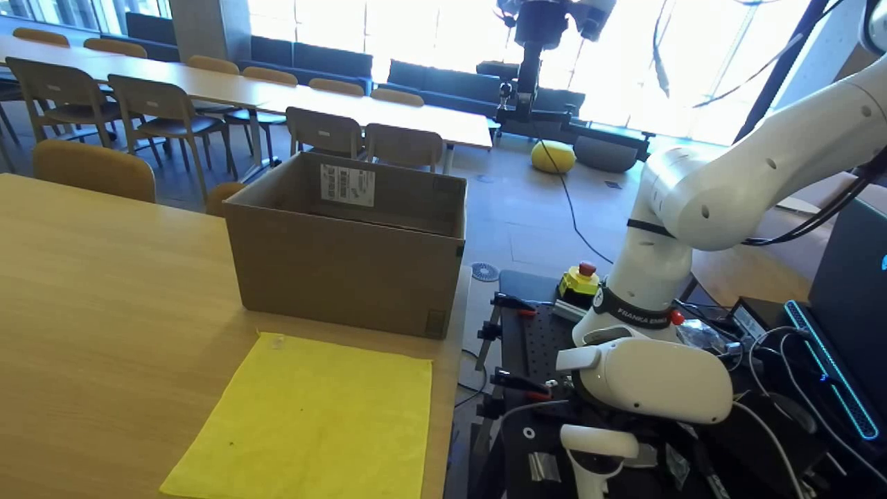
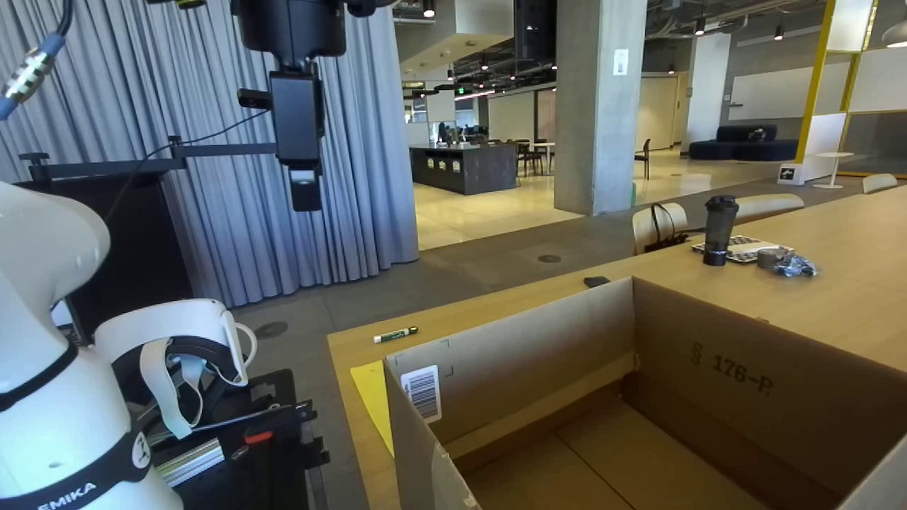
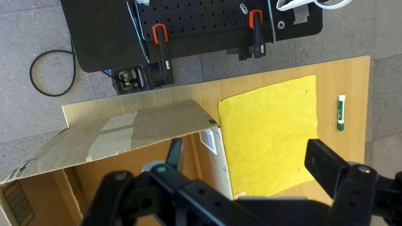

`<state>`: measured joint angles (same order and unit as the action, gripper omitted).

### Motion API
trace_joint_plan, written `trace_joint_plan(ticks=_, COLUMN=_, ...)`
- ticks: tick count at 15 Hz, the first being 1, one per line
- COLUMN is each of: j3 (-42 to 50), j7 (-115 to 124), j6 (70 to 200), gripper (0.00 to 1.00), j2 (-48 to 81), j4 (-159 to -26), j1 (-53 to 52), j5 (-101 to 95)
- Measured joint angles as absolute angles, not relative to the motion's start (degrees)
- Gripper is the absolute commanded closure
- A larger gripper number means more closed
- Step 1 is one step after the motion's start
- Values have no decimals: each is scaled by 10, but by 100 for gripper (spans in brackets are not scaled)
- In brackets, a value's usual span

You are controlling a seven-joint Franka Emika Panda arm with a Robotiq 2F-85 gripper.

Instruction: Put the marker on the towel then put it inside the box

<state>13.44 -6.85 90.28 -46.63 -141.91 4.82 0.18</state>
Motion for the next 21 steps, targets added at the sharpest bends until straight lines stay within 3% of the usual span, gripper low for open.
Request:
trace_joint_plan(ticks=6, j3=107, j7=-73, j6=945, gripper=0, j2=-379, j4=-1366, j1=30, j5=2)
trace_joint_plan(ticks=21, j3=6, j7=-90, j6=1032, gripper=0, j2=89, j4=-986, j1=-14, j5=2)
